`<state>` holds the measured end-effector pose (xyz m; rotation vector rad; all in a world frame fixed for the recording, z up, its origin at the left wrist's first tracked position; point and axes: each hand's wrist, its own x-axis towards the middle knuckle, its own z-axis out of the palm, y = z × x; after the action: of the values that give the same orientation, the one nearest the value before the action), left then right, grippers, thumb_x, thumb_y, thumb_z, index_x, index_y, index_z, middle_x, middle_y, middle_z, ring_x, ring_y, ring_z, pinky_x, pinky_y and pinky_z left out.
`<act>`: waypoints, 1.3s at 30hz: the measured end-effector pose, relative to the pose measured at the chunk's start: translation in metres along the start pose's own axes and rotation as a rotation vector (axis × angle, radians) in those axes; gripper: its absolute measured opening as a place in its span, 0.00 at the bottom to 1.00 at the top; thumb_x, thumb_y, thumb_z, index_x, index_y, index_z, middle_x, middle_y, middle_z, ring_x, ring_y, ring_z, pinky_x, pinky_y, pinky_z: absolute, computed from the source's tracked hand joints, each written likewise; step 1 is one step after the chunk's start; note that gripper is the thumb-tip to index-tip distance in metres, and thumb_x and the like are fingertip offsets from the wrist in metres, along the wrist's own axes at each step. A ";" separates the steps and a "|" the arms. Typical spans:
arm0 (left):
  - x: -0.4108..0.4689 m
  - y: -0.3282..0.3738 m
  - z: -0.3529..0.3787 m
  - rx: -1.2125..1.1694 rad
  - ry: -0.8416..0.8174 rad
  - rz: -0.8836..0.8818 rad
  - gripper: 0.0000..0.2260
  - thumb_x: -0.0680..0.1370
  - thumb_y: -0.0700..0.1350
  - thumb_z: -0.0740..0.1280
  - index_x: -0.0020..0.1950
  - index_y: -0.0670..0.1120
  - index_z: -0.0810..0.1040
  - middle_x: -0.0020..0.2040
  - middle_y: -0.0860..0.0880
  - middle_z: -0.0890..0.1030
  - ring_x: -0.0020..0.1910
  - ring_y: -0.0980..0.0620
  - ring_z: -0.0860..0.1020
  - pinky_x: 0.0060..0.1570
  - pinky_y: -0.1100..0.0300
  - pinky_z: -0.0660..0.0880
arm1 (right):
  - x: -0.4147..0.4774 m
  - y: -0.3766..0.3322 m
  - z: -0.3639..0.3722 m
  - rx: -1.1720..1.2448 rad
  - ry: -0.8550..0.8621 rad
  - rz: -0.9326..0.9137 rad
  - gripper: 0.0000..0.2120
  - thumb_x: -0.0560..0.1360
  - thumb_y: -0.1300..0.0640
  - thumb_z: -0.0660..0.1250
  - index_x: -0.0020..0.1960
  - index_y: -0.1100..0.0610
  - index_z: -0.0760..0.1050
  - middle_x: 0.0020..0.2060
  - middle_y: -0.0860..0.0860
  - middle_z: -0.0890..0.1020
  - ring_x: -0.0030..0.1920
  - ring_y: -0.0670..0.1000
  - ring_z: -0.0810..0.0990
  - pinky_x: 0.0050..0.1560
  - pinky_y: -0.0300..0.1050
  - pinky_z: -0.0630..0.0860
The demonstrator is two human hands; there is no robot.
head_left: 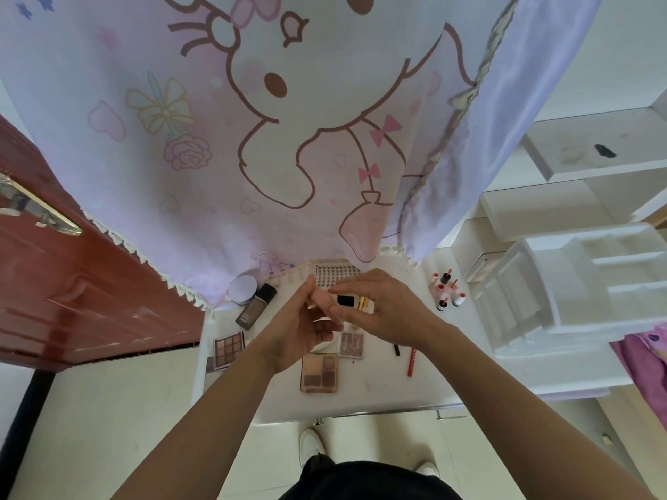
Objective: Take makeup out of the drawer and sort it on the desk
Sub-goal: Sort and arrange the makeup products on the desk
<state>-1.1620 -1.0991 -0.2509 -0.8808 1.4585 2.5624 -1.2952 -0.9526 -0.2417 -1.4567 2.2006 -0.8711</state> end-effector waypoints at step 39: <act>0.014 -0.079 -0.030 0.013 -0.054 -0.297 0.30 0.76 0.67 0.65 0.66 0.44 0.79 0.57 0.38 0.73 0.51 0.42 0.67 0.54 0.46 0.65 | -0.058 0.006 0.090 0.188 0.076 0.393 0.16 0.70 0.47 0.72 0.50 0.51 0.68 0.43 0.44 0.80 0.44 0.46 0.80 0.46 0.42 0.78</act>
<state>-1.1348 -1.0829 -0.3307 -0.9383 1.2232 2.3385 -1.2225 -0.9247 -0.3150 -0.8766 2.2768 -0.9715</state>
